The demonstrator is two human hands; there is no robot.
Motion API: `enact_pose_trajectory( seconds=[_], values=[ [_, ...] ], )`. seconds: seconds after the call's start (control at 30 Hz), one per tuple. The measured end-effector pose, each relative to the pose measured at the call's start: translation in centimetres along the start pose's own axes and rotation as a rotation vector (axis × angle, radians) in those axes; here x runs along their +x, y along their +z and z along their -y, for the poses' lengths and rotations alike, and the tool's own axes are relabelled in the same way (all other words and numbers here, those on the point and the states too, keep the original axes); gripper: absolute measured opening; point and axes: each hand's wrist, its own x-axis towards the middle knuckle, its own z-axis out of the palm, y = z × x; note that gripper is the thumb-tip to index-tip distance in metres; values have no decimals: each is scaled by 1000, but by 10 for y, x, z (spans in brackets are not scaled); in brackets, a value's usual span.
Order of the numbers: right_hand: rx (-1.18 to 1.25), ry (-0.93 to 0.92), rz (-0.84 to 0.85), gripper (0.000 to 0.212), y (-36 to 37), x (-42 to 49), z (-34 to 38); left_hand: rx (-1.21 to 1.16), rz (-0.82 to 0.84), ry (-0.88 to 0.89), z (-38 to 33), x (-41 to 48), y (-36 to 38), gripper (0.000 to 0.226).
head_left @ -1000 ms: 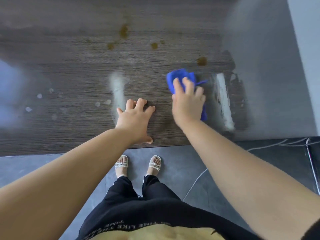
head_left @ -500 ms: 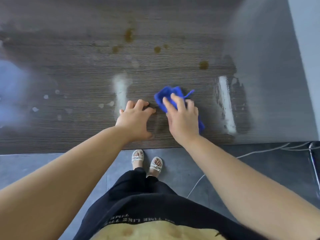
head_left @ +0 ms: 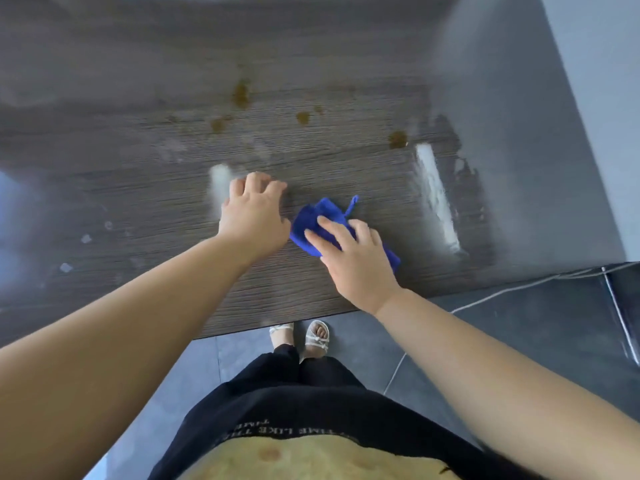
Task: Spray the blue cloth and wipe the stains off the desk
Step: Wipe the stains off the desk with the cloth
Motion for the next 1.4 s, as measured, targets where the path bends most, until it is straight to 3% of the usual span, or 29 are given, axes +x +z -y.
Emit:
enact_pose_trajectory(
  seconds=[0.07, 0.1, 0.17, 0.23, 0.3, 0.33, 0.43, 0.5, 0.57, 0.67, 0.73, 0.77, 0.87, 0.93, 1.0, 1.1, 1.17, 1.23, 1.4],
  values=[
    [8, -96, 1, 41, -5, -20, -36, 11, 20, 30, 0, 2, 1, 58],
    [-12, -57, -7, 40, -9, -27, -55, 14, 33, 46, -1, 2, 2, 57],
    [-45, 221, -50, 39, -14, -26, -78, 4, 48, 75, -3, 2, 5, 57],
    [-31, 635, -102, 40, -10, -3, -68, -20, 53, 93, -9, 3, 7, 56],
    [1, 788, -124, 42, -8, 20, -35, -34, 53, 104, -15, 3, 11, 56],
    [10, 702, -118, 43, -7, 25, -23, -37, 44, 111, -20, 5, 12, 55],
    [-6, 198, -48, 38, -6, -4, -18, -17, 22, 119, -30, 6, 14, 54],
    [-5, 28, -12, 39, -13, -29, -51, 11, 20, 99, -36, 8, 15, 54],
    [-25, 133, -1, 40, -18, -40, -89, 19, 41, 61, -43, 9, 19, 55],
    [35, 649, -58, 40, -18, -11, -101, 37, 85, 14, -53, 8, 27, 61],
    [75, 781, -50, 42, -16, 11, -78, 58, 71, 2, -56, 8, 31, 64],
    [74, 688, -51, 42, -15, 13, -65, 67, 55, 3, -55, 7, 33, 65],
    [55, 157, -20, 39, -14, -20, -63, 81, 24, 8, -53, 6, 35, 65],
    [29, 9, -10, 38, -16, -40, -89, 71, 23, 5, -52, 5, 33, 63],
    [13, 162, -17, 38, -18, -39, -119, 69, 26, 0, -52, 7, 31, 61],
    [74, 677, -37, 40, -22, 1, -134, 99, 32, 14, -52, 10, 27, 60],
    [83, 861, 10, 45, -17, 31, -117, 109, 29, 19, -53, 10, 28, 60],
    [114, 786, 38, 49, -15, 45, -88, 120, 15, 10, -53, 9, 29, 60],
    [70, 165, 12, 45, -10, 7, -91, 193, -155, -24, -38, 19, 26, 66]
  ],
)
